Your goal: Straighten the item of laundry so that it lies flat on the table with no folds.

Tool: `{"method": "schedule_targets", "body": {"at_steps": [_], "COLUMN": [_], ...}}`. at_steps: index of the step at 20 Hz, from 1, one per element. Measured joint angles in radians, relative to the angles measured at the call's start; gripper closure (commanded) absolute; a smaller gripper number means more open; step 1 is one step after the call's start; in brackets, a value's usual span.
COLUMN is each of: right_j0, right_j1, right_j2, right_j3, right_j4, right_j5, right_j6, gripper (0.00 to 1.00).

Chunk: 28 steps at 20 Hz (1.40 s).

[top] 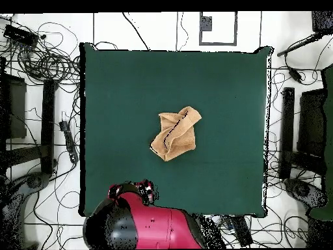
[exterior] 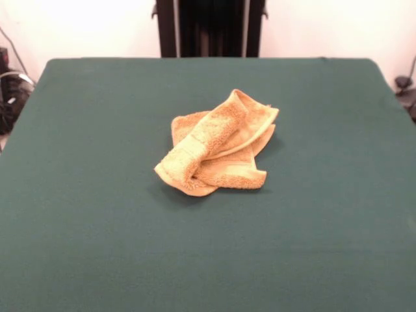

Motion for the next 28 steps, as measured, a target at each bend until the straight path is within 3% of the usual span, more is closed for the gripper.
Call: {"method": "schedule_targets", "body": {"at_steps": [15, 28], "right_j0": [0.027, -0.044], "right_j1": [0.218, 0.385], "right_j2": [-0.027, -0.025], "right_j3": [-0.001, -0.002], "right_j4": [0.001, -0.017], "right_j5": [-0.193, -0.3], "right_j6": [0.0, 0.0], "gripper": [0.0, 0.0]}}
